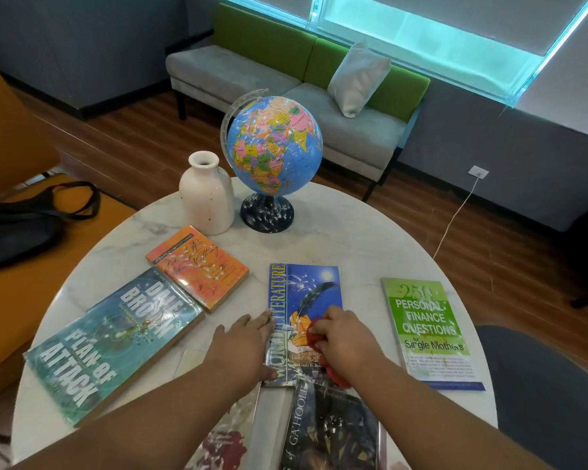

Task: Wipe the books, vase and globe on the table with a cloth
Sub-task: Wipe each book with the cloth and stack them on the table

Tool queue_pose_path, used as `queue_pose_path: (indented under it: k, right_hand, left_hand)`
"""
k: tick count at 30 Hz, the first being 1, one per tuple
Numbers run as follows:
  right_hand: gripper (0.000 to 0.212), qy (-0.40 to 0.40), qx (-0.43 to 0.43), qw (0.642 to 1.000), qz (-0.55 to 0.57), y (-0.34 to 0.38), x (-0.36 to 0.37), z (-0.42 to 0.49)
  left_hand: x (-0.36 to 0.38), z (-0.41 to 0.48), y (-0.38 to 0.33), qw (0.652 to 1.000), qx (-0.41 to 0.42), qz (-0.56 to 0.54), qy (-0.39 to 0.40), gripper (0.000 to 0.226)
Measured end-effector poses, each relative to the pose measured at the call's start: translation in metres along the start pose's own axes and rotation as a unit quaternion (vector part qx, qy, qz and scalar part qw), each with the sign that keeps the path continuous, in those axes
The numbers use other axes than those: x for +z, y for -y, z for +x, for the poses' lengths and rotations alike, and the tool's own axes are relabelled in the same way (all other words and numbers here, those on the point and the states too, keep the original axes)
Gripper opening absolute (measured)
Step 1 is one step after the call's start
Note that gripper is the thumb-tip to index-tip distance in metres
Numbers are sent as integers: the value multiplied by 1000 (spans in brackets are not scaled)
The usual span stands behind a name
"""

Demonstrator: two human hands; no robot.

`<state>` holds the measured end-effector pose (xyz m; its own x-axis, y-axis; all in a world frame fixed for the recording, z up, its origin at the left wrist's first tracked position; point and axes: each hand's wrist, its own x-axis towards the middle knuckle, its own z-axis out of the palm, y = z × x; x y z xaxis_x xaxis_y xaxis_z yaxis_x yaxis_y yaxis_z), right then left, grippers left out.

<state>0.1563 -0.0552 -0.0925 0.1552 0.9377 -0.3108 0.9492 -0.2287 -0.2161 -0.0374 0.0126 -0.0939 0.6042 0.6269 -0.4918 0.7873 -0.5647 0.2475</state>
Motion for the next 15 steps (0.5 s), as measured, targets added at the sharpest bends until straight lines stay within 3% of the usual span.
queue_pose_path:
  k: [4,8,11,13,15]
  right_hand:
    - [28,35,-3,998,56,-8,2,-6]
    - [26,-24,25,998,56,-11,-1,4]
    - [29,30,-42,998,23,-2,3,-12]
    - [23,76,-63,992,78,-11,-2,-26]
    - [22,48,-58,995,72,-20,-9,-28]
  left_hand:
    - [1,0,1,1000,1,-4,0,93]
    - [1,0,1,1000,1,-1,-2,93]
    - [1,0,2,1000,5,-1,-6,93]
    - [1,-1,4,1000,9,-5,-2,95]
    - [1,-1,6,1000,13,-4,3,99]
